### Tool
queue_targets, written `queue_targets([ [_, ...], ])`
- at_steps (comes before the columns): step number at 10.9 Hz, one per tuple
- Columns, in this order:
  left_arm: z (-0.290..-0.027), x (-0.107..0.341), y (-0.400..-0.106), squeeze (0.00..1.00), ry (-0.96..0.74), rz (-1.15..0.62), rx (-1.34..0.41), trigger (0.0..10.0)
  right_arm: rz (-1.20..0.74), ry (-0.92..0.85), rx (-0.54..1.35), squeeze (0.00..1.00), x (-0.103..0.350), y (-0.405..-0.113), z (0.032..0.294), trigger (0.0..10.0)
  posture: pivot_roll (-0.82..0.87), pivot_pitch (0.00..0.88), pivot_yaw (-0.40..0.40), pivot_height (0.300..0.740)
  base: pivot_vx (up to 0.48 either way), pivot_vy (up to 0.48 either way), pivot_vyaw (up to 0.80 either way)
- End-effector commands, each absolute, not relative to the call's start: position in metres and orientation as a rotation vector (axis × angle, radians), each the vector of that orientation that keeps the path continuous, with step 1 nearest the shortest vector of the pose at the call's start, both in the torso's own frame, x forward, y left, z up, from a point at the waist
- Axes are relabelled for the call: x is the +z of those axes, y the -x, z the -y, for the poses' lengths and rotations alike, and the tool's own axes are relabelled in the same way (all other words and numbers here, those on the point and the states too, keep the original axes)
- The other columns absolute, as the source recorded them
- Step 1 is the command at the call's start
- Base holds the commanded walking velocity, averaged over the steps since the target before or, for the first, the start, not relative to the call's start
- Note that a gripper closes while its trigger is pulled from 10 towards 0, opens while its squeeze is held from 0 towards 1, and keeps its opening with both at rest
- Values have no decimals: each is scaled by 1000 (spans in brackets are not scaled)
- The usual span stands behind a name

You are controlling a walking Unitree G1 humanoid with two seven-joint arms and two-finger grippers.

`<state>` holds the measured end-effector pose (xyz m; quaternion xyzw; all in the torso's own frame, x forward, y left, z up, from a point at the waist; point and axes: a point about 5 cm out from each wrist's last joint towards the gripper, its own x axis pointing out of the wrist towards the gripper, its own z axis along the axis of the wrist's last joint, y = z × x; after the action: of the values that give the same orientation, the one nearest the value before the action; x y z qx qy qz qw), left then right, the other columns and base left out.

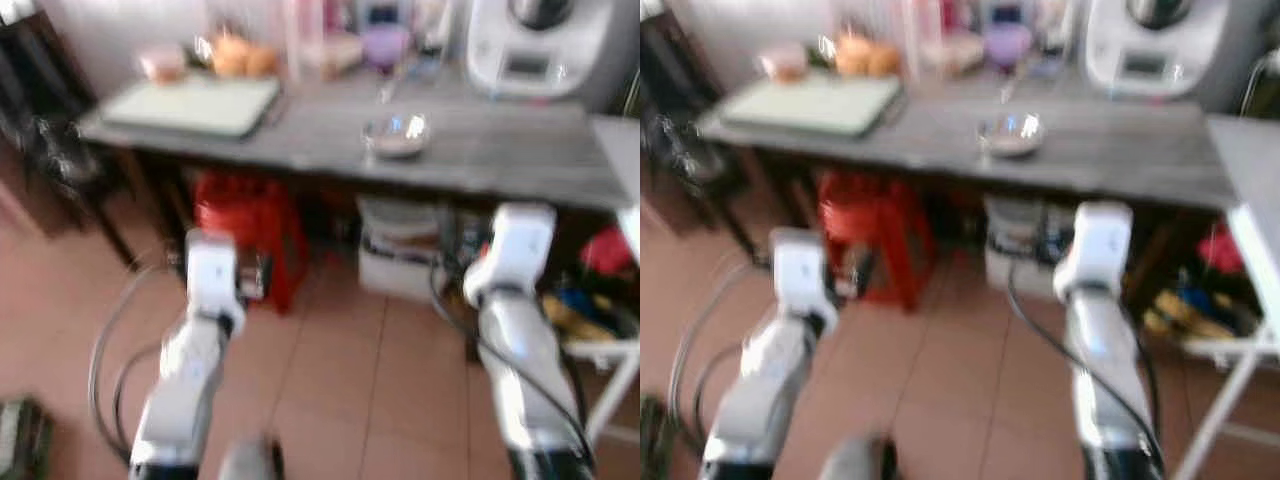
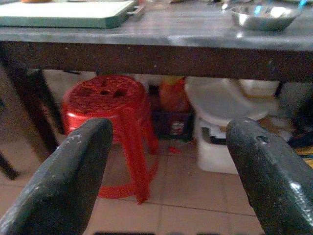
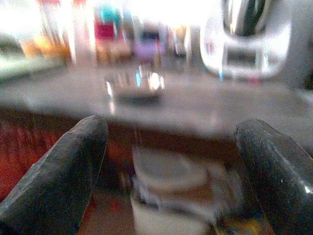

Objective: Setting the table

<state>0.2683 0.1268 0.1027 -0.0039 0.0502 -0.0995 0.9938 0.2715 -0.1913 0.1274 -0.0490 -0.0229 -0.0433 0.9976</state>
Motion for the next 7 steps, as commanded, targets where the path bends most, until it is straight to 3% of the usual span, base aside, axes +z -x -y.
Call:
queue_targets([
  [1, -125, 119, -272, 0, 4, -28, -230, 10000, 107, 118, -69, 0, 142, -278, 188, 10000, -57, 0, 22, 740, 0, 0, 0],
  [5, -123, 120, -269, 0, 16, -8, -272, 10000, 85, 79, -79, 0, 138, -278, 188, 10000, -58, 0, 21, 740, 0, 0, 0],
  [7, -120, 121, -269, 0, 29, -1, -295, 10000, 85, 77, -69, 0, 138, -278, 186, 10000, -62, 0, 23, 740, 306, -142, -544],
])
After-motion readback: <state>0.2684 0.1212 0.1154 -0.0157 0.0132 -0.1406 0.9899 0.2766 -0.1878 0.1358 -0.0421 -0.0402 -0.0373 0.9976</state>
